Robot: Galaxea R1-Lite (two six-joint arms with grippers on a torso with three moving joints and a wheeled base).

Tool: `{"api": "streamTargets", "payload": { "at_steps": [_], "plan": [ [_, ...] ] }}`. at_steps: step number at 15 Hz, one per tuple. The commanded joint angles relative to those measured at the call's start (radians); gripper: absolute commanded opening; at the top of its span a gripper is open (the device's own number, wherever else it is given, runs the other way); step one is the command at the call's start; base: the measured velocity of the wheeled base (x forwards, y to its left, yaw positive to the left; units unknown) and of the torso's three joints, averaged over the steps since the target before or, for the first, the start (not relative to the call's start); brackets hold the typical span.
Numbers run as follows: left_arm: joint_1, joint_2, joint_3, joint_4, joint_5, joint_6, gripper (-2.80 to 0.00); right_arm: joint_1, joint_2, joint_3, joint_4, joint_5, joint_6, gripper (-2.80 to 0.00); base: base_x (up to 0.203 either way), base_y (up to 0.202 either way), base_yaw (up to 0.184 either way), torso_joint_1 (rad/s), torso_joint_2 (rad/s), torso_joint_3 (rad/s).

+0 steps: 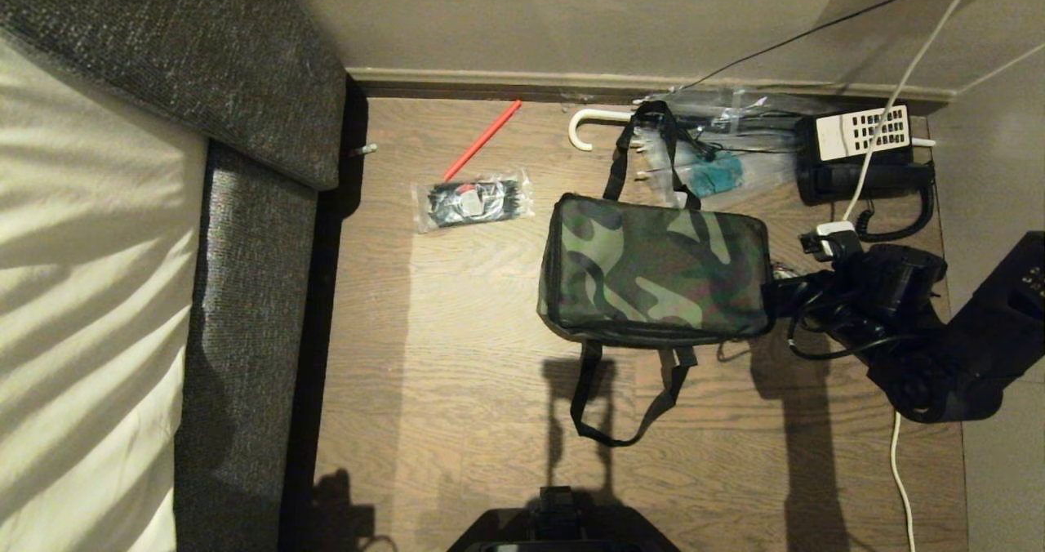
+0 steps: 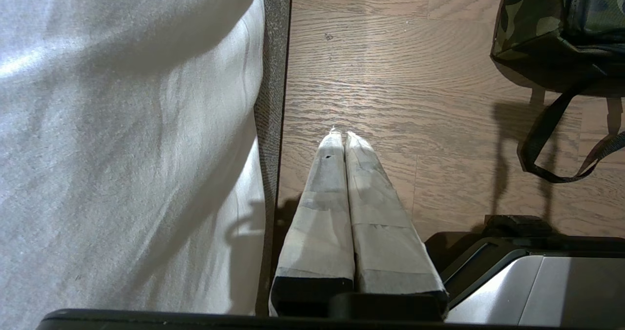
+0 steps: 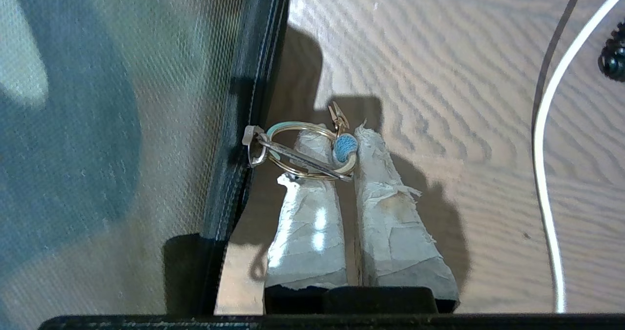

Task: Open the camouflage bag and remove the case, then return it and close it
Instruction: Open the top of the storage box

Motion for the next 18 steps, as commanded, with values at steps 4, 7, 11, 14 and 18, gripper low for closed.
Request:
{"api": "streamTargets", "payload": {
  "at_steps": [4, 7, 11, 14, 18],
  "plan": [
    [0.000, -0.001, 0.002, 0.000, 0.000, 0.000, -2.80, -0.009, 0.018, -0.054, -0.008, 0.000, 0.036, -2.80, 0.000, 0.000, 0.000, 0.000, 0.00, 0.000],
    [0.000, -0.002, 0.002, 0.000, 0.000, 0.000, -2.80, -0.014, 0.040, -0.094, -0.026, -0.002, 0.038, -2.80, 0.000, 0.000, 0.000, 0.000, 0.00, 0.000],
    [0.000, 0.000, 0.002, 0.000, 0.000, 0.000, -2.80, -0.012, 0.062, -0.140, -0.045, -0.002, 0.072, -2.80, 0.000, 0.000, 0.000, 0.000, 0.00, 0.000],
    [0.000, 0.000, 0.002, 0.000, 0.000, 0.000, -2.80, -0.013, 0.066, -0.169, -0.045, 0.000, 0.095, -2.80, 0.000, 0.000, 0.000, 0.000, 0.00, 0.000],
    [0.000, 0.000, 0.002, 0.000, 0.000, 0.000, -2.80, -0.012, 0.074, -0.188, -0.047, 0.001, 0.106, -2.80, 0.000, 0.000, 0.000, 0.000, 0.00, 0.000]
  ]
}}
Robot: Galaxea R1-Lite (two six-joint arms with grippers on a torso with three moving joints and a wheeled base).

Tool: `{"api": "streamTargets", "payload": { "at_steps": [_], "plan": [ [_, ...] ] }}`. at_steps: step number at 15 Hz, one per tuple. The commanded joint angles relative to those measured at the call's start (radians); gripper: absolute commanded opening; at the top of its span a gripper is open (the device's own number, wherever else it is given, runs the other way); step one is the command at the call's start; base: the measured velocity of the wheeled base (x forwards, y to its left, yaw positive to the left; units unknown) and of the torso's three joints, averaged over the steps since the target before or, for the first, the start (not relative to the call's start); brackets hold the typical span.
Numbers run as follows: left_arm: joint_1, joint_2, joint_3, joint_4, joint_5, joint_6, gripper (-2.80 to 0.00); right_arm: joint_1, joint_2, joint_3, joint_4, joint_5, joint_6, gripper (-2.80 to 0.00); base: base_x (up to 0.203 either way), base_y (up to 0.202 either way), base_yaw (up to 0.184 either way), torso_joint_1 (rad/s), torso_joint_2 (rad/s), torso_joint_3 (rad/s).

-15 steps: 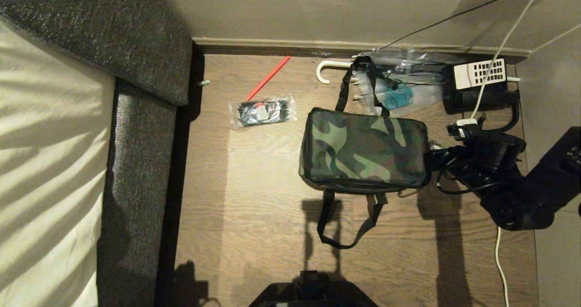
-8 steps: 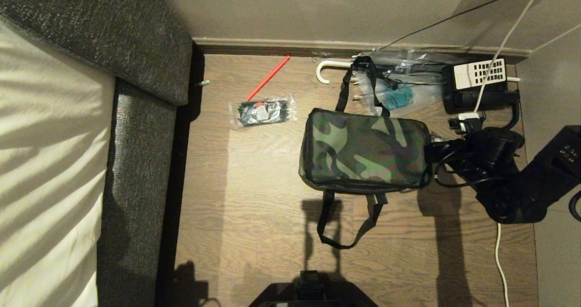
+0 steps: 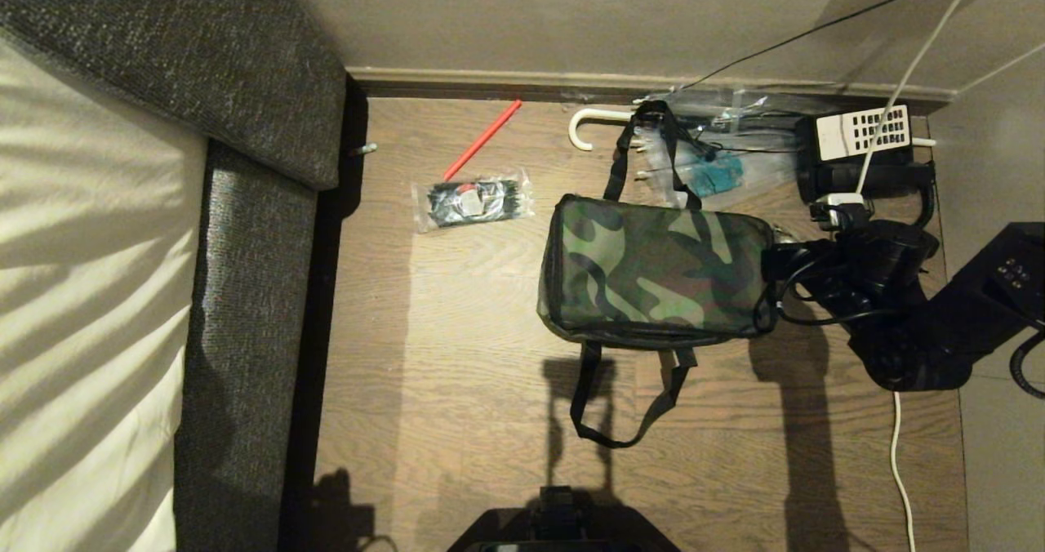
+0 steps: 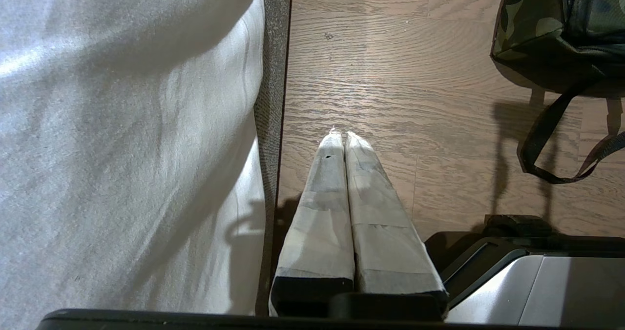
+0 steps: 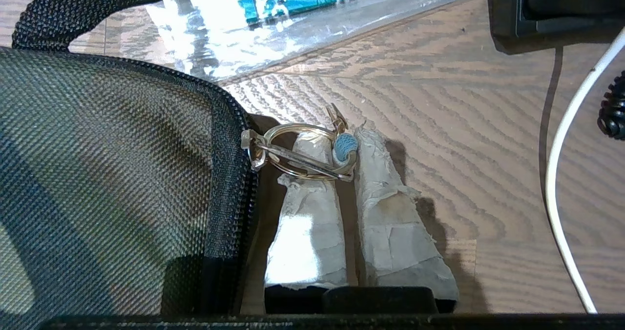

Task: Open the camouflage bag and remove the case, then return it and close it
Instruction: Open the top of the storage box

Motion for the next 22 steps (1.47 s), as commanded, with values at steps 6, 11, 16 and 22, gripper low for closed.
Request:
{"api": "streamTargets", "payload": {
  "at_steps": [6, 11, 16, 22],
  "plan": [
    [0.000, -0.002, 0.002, -0.001, 0.000, 0.000, -2.80, 0.000, 0.015, -0.067, -0.006, -0.001, 0.025, -2.80, 0.000, 0.000, 0.000, 0.000, 0.00, 0.000],
    [0.000, -0.002, 0.002, 0.000, 0.000, 0.000, -2.80, 0.000, 0.012, -0.095, 0.006, -0.002, 0.096, -2.80, 0.000, 0.000, 0.000, 0.000, 0.00, 0.000],
    [0.000, -0.001, 0.002, -0.001, 0.000, 0.000, -2.80, 0.006, -0.011, -0.056, 0.051, -0.002, 0.149, -2.80, 0.000, 0.000, 0.000, 0.000, 0.00, 0.000],
    [0.000, -0.002, 0.002, -0.001, 0.000, 0.000, -2.80, 0.006, -0.042, -0.047, 0.152, -0.001, 0.252, -2.80, 0.000, 0.000, 0.000, 0.000, 0.00, 0.000]
  ]
}}
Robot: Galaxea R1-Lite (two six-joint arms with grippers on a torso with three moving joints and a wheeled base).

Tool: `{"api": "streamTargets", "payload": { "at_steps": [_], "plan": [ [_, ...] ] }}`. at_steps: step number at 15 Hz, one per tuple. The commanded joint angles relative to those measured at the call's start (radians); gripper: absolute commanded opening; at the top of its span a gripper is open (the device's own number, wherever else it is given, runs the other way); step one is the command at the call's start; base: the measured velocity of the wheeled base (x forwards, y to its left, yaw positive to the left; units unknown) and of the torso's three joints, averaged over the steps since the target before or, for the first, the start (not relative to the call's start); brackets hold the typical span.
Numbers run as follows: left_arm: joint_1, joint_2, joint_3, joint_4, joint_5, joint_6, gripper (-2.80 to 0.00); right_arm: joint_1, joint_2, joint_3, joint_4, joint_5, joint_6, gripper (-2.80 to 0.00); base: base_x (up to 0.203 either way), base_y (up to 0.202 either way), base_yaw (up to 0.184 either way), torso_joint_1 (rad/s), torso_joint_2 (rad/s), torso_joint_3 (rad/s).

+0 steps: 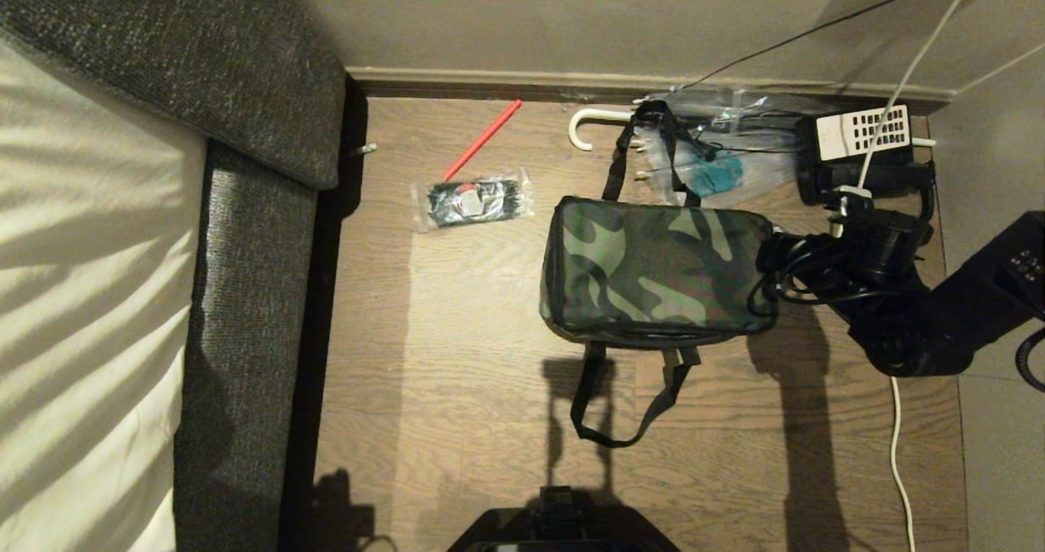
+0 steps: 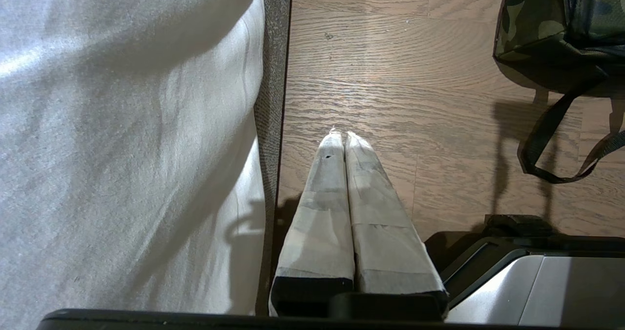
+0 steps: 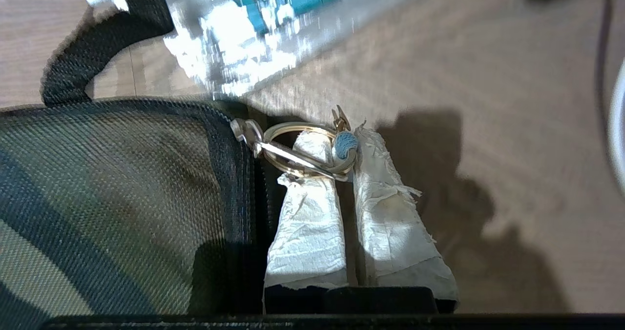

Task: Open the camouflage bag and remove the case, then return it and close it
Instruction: Open the top of the storage box

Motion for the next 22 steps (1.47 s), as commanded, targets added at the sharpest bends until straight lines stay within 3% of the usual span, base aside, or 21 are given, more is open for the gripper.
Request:
{"api": "streamTargets", "payload": {
  "at_steps": [1, 4, 18, 22],
  "plan": [
    [0.000, -0.001, 0.002, -0.001, 0.000, 0.000, -2.80, 0.000, -0.020, 0.000, 0.025, 0.000, 0.039, -2.80, 0.000, 0.000, 0.000, 0.000, 0.00, 0.000],
    [0.000, 0.000, 0.002, -0.002, 0.000, 0.000, -2.80, 0.000, -0.027, -0.010, 0.079, 0.000, 0.094, -2.80, 0.000, 0.000, 0.000, 0.000, 0.00, 0.000],
    [0.000, -0.001, 0.002, -0.001, 0.000, 0.000, -2.80, 0.008, 0.005, -0.139, 0.067, -0.007, 0.138, -2.80, 0.000, 0.000, 0.000, 0.000, 0.00, 0.000],
    [0.000, -0.002, 0.002, 0.000, 0.000, 0.000, -2.80, 0.018, -0.020, -0.069, 0.079, -0.001, 0.140, -2.80, 0.000, 0.000, 0.000, 0.000, 0.00, 0.000]
  ]
}}
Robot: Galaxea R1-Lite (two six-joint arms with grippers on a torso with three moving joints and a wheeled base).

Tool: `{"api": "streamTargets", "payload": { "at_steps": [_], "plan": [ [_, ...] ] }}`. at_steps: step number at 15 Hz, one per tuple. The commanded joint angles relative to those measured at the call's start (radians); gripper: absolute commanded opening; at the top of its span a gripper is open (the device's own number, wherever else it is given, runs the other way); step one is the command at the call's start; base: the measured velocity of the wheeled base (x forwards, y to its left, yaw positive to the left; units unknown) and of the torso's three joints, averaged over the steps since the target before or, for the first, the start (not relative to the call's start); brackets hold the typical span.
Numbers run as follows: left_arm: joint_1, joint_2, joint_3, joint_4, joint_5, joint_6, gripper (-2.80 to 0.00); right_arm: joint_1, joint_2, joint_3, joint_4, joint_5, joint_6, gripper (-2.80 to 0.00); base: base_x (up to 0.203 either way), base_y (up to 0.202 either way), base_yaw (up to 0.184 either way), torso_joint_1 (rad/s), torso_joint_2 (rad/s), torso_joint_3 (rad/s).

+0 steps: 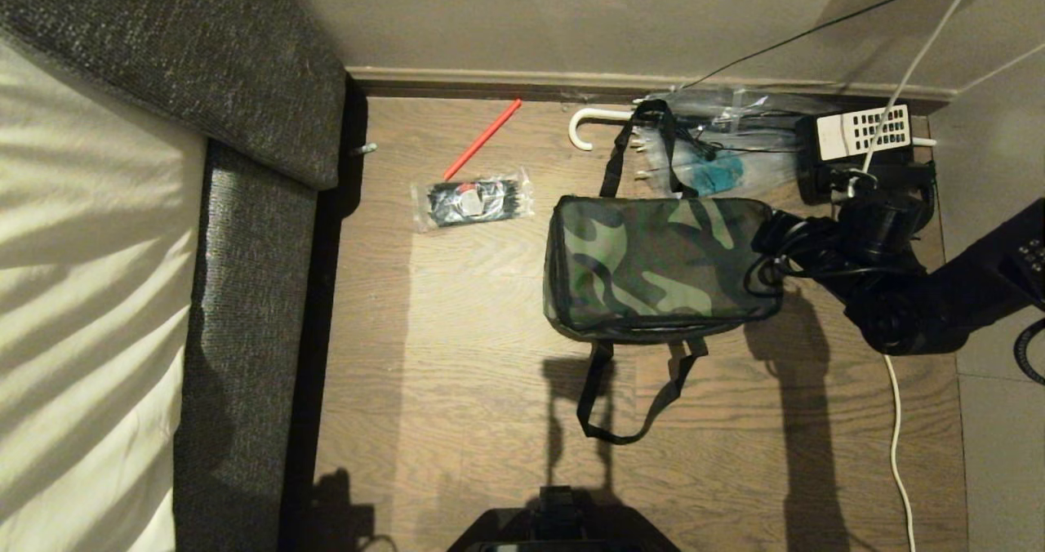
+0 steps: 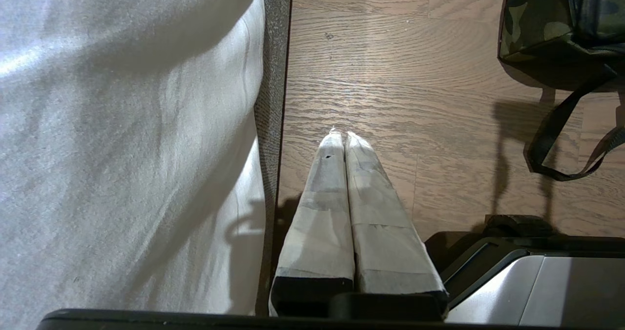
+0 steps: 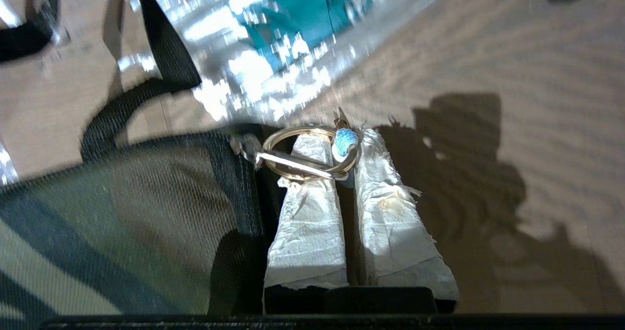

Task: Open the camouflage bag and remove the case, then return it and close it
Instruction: Open the top of the storage box

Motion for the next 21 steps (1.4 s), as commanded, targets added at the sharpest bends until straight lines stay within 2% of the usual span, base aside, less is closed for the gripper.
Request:
{"api": "streamTargets", "payload": {
  "at_steps": [1, 4, 6, 10, 13, 16, 21],
  "plan": [
    [0.000, 0.000, 0.002, -0.001, 0.000, 0.000, -2.80, 0.020, -0.017, 0.036, -0.003, -0.002, 0.001, -2.80, 0.000, 0.000, 0.000, 0.000, 0.00, 0.000],
    [0.000, -0.001, 0.002, -0.001, 0.000, 0.000, -2.80, 0.067, -0.032, 0.091, -0.012, -0.021, 0.006, -2.80, 0.000, 0.000, 0.000, 0.000, 0.00, 0.000],
    [0.000, 0.000, 0.002, 0.000, 0.000, 0.000, -2.80, 0.095, -0.031, 0.094, -0.011, -0.056, 0.024, -2.80, 0.000, 0.000, 0.000, 0.000, 0.00, 0.000],
    [0.000, -0.001, 0.002, -0.001, 0.000, 0.000, -2.80, 0.131, -0.042, 0.096, -0.013, -0.074, 0.037, -2.80, 0.000, 0.000, 0.000, 0.000, 0.00, 0.000],
    [0.000, -0.002, 0.002, 0.000, 0.000, 0.000, -2.80, 0.179, -0.051, 0.115, -0.016, -0.134, 0.063, -2.80, 0.000, 0.000, 0.000, 0.000, 0.00, 0.000],
    [0.000, -0.001, 0.002, -0.001, 0.000, 0.000, -2.80, 0.146, -0.042, 0.103, -0.017, -0.125, 0.042, -2.80, 0.000, 0.000, 0.000, 0.000, 0.00, 0.000],
    [0.000, -0.001, 0.002, -0.001, 0.000, 0.000, -2.80, 0.054, -0.017, 0.098, -0.019, -0.073, -0.074, -2.80, 0.000, 0.000, 0.000, 0.000, 0.00, 0.000]
  ]
}}
